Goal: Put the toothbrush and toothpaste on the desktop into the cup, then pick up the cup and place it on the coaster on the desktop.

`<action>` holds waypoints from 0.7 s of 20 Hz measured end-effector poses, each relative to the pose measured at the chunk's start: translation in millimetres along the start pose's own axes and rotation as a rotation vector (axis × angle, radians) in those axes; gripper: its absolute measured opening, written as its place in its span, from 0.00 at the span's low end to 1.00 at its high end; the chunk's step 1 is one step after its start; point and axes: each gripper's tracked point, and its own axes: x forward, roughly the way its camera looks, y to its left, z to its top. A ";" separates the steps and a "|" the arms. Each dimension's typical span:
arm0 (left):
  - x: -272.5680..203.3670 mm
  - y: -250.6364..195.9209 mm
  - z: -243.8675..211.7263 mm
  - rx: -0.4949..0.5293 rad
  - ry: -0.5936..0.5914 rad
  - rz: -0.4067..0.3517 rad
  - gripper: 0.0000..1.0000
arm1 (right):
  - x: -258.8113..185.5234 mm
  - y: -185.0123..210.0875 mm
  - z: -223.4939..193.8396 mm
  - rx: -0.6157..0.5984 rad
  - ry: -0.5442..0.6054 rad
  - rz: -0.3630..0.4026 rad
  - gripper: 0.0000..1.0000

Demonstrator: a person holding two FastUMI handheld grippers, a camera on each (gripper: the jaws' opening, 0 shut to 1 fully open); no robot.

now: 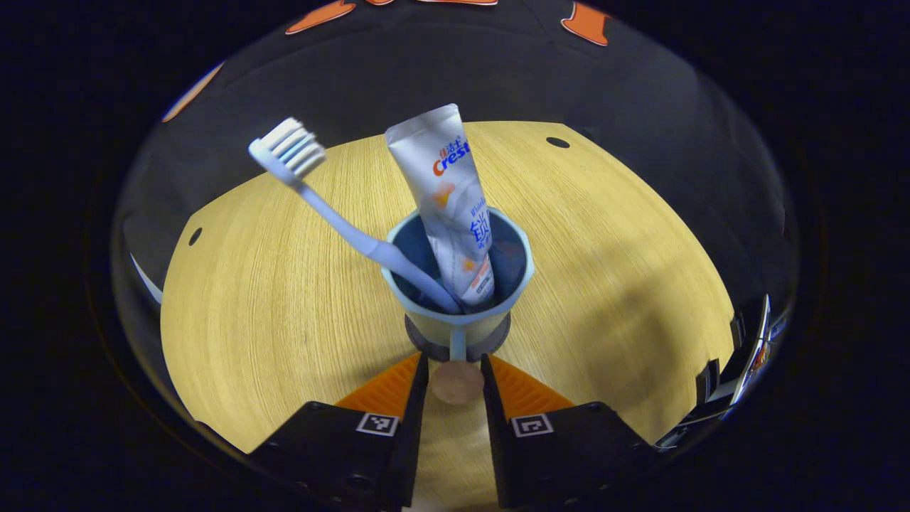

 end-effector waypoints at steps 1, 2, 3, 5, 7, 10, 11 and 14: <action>-6.1 0.1 1.0 -0.003 -0.004 -0.004 0.43 | 1.5 2.5 1.7 -0.005 -0.003 0.010 0.96; -7.1 -0.4 -1.0 -0.006 -0.010 -0.006 0.57 | 2.9 5.5 3.3 -0.011 -0.006 0.019 0.96; -13.1 1.1 -1.1 -0.011 -0.023 -0.003 0.71 | 4.9 9.5 4.9 -0.015 -0.007 0.032 0.96; -26.2 8.5 -1.4 -0.010 -0.053 0.015 0.92 | 9.0 16.8 6.2 -0.032 -0.010 0.055 0.96; -41.0 15.8 -5.5 -0.017 -0.087 0.036 0.99 | 11.7 25.5 10.4 -0.045 -0.019 0.082 0.96; -70.3 25.8 2.8 -0.045 -0.173 0.062 0.99 | 17.9 37.3 17.2 -0.063 -0.038 0.115 0.96; -81.4 29.3 9.8 -0.057 -0.210 0.074 0.99 | 18.7 40.6 21.9 -0.067 -0.052 0.123 0.96; -119.1 47.7 32.4 -0.087 -0.334 0.118 0.99 | 19.0 48.3 40.0 -0.081 -0.110 0.137 0.96</action>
